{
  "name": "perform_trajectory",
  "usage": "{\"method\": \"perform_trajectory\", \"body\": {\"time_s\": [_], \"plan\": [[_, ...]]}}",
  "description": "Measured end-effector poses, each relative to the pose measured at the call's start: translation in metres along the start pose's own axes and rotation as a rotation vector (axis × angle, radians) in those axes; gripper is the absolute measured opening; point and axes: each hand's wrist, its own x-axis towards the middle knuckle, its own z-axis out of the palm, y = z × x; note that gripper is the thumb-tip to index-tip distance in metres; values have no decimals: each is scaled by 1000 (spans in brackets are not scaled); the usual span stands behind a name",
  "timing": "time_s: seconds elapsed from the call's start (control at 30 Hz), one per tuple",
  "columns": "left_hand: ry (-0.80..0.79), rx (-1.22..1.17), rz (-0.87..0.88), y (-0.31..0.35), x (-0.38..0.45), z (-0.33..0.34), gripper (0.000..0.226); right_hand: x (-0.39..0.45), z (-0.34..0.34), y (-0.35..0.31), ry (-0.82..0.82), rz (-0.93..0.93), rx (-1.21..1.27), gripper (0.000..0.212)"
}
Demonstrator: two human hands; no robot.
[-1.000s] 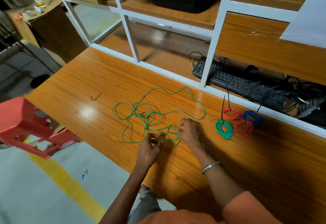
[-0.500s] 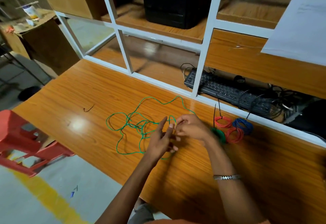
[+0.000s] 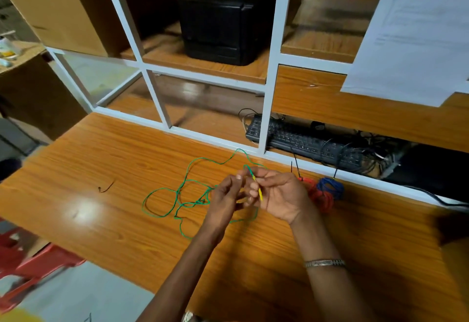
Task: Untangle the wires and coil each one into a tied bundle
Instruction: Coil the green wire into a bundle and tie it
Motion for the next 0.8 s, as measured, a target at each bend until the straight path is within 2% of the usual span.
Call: {"method": "perform_trajectory", "body": {"time_s": [0.13, 0.27, 0.37, 0.5, 0.6, 0.67, 0.73, 0.8], "plan": [[0, 23, 90, 2, 6, -12, 21, 14, 14, 4, -17, -26, 111, 23], [-51, 54, 113, 9, 8, -26, 23, 28, 33, 0, -26, -109, 211, 27], [-87, 16, 48, 16, 9, -33, 34, 42, 54, -7, 36, -304, 304, 19], [6, -12, -46, 26, 9, -40, 31, 59, 59, -21, 196, -513, 334, 27], [37, 10, -32, 26, 7, -43, 32, 60, 45, -22, 368, -604, 133, 33], [28, 42, 66, 26, 7, -41, 29, 63, 38, -16, 560, -620, -138, 32], [10, 193, 267, 24, 11, -39, 23, 66, 36, -7, 773, -587, -458, 29], [-19, 395, 496, 23, 16, -41, 10, 66, 30, 0, 846, -390, -690, 26]]}}
